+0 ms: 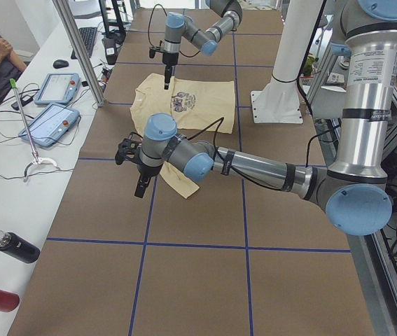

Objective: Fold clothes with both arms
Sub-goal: 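Lay the sleeve diagonally across the shirt front with the right gripper, then release the sleeve and raise the right gripper while the left gripper reaches the other cuff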

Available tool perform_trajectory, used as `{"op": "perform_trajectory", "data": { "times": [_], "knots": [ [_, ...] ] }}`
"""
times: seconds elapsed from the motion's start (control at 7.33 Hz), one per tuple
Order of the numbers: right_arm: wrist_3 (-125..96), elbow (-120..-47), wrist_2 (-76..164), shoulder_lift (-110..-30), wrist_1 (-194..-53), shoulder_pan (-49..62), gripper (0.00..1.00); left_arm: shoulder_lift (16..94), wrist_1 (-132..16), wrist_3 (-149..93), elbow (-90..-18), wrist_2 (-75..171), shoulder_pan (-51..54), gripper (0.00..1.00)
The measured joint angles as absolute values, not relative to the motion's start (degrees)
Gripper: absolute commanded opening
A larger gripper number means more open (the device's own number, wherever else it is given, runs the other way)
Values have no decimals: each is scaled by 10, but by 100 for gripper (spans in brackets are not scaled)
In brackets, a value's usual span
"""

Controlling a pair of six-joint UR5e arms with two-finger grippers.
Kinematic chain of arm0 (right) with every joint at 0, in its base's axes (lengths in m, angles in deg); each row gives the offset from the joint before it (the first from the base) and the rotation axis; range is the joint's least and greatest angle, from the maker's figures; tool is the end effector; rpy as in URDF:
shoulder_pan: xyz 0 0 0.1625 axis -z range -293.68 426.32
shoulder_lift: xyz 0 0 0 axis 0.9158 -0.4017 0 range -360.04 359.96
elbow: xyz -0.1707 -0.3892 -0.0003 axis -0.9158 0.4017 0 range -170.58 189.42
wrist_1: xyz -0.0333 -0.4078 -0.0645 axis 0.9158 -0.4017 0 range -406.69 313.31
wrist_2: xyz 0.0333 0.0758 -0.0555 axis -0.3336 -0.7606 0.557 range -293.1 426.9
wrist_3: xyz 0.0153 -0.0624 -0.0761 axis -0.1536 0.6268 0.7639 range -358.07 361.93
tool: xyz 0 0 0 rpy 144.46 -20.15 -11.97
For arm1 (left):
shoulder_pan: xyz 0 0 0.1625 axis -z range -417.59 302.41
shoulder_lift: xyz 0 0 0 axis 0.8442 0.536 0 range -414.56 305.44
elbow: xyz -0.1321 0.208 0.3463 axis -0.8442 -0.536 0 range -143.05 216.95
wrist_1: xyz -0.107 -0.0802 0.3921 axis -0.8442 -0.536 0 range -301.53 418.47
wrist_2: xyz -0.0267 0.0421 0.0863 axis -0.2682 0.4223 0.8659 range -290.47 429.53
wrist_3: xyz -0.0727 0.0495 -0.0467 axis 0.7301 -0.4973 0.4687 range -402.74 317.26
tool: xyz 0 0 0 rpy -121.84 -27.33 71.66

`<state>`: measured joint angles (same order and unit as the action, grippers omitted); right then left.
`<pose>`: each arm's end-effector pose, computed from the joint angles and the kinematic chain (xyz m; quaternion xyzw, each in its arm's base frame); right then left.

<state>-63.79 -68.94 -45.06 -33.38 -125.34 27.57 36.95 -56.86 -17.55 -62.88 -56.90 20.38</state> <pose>-0.5360 -0.5534 0.0868 0.0993 -0.4830 0.0197 0.8697 0.0366 -0.5276 0.5150 0.1886 0.3765 -0.0057 0.9070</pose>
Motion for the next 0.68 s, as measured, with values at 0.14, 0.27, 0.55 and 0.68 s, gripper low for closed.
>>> {"op": "perform_trajectory", "data": {
  "times": [0.14, 0.27, 0.55, 0.68],
  "knots": [
    [-618, -744, -455, -366, -1309, 268, 100, 351, -619, -105, -629, -545, 165, 100],
    [-591, -798, -458, -405, -1348, 259, 100, 332, -670, -26, -630, -507, 115, 100],
    [-543, -883, -473, -480, -1392, 239, 100, 312, -722, 130, -630, -421, -1, 98],
    [-522, -920, -484, -512, -1410, 226, 100, 303, -741, 202, -630, -384, -59, 98]
  ]
}}
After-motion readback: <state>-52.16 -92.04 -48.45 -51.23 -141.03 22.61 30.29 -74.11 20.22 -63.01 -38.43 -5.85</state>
